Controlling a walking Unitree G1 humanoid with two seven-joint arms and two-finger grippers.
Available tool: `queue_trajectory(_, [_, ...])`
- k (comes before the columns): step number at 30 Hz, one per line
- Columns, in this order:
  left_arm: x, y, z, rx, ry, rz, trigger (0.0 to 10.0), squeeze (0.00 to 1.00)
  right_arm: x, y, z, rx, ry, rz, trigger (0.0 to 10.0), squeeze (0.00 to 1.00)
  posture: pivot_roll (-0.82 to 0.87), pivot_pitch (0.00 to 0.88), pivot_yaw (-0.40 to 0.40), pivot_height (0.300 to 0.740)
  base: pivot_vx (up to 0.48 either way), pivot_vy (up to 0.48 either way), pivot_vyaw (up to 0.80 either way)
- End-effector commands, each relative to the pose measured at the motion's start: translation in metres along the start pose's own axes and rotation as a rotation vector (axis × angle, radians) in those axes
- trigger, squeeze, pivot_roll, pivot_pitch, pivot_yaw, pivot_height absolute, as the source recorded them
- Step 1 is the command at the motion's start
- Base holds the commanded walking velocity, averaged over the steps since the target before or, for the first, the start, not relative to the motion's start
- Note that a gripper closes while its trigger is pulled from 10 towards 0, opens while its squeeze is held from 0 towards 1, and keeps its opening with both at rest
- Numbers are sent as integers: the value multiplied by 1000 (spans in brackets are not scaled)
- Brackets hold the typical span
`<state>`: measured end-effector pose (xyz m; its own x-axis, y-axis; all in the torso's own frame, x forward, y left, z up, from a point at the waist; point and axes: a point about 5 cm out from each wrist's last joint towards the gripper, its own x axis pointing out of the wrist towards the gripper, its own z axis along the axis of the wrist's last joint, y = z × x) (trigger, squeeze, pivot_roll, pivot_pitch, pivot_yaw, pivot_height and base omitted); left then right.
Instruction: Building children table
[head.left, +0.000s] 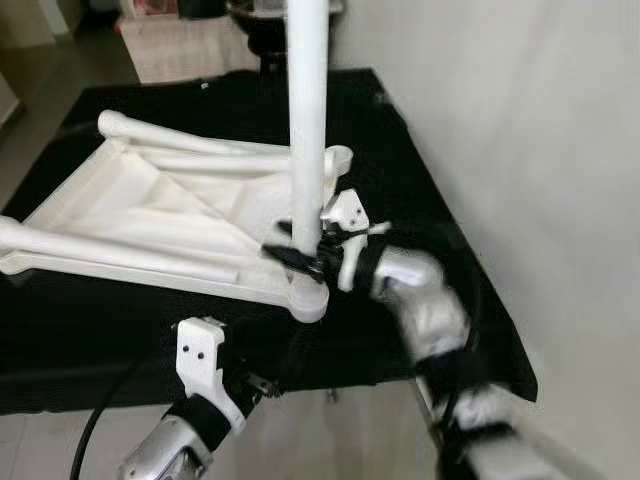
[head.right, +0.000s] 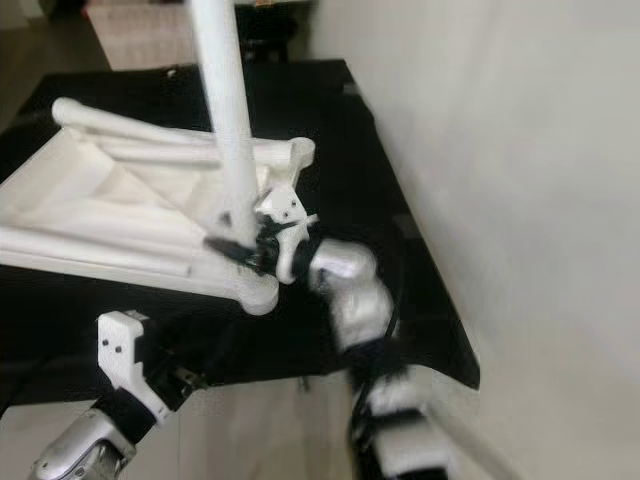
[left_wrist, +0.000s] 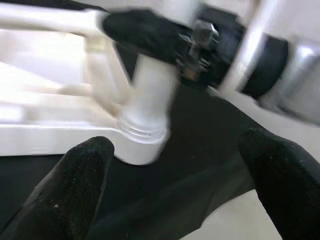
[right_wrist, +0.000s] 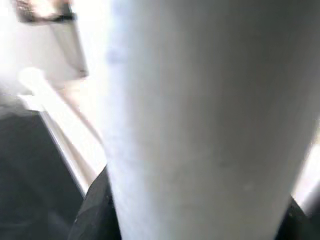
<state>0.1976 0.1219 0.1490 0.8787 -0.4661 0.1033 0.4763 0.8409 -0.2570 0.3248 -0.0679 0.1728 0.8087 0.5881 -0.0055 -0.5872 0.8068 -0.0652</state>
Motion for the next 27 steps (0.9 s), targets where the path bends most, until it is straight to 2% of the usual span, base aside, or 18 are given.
queue_trajectory(1, [-3,8,-5,-3,28,21,10000,0,-14,7,-37,-4,179,-20,0,0,14,112,0,740,0,0,0])
queue_trajectory(4, [0,11,-7,-5,32,21,10000,0,-5,1,-36,57,173,-17,0,0,17,97,-2,740,0,0,0])
queue_trajectory(9, [1,11,-7,5,23,32,10000,0,3,8,-40,33,217,53,0,0,40,90,-24,740,0,0,0])
queue_trajectory(11, [1,11,-7,5,20,38,10000,0,1,12,-39,35,225,37,0,0,40,90,-24,740,0,0,0])
queue_trajectory(12, [0,11,-6,4,13,48,10000,0,-5,28,-37,65,259,168,10000,0,48,91,-31,740,0,0,0])
queue_trajectory(13, [0,10,-6,4,12,48,10000,0,-6,33,-34,69,266,263,10000,1000,51,94,-30,740,0,0,0])
queue_trajectory(14, [0,10,-6,3,11,48,10000,0,-6,35,-32,71,269,328,10000,1000,50,95,-30,740,0,0,0])
queue_trajectory(15, [0,10,-6,3,11,48,10000,0,-6,35,-32,71,269,328,10000,1000,50,95,-30,740,0,0,0])
queue_trajectory(16, [0,9,-6,1,13,42,10000,0,-3,31,-26,48,242,406,10000,1000,50,95,-26,740,0,0,0])
queue_trajectory(17, [0,9,-6,0,14,40,10000,0,-2,30,-24,43,234,417,10000,1000,50,95,-26,740,0,0,0])
queue_trajectory(19, [0,8,-7,-2,16,35,10000,0,2,25,-20,30,206,520,10000,1000,52,100,-26,740,0,0,0])
queue_trajectory(20, [0,8,-7,-2,16,35,10000,0,2,25,-20,30,206,520,10000,1000,52,100,-26,740,0,0,0])
queue_trajectory(21, [0,6,-7,-3,16,31,10000,0,5,19,-18,21,184,602,10000,1000,58,105,-27,740,0,0,0])
queue_trajectory(24, [0,6,-7,-3,16,31,10000,0,5,18,-18,18,180,625,10000,1000,58,105,-27,740,0,0,0])
queue_trajectory(25, [-1,4,-7,-4,16,30,10000,0,10,11,-20,-23,191,685,10000,314,68,112,-28,740,0,0,0])
queue_trajectory(26, [-1,3,-7,-4,16,30,10000,0,11,9,-20,-29,201,702,10000,0,70,112,-28,740,0,0,0])
queue_trajectory(27, [-2,2,-7,-4,16,31,10000,0,13,8,-19,-42,209,742,10000,0,83,119,-30,740,0,0,0])
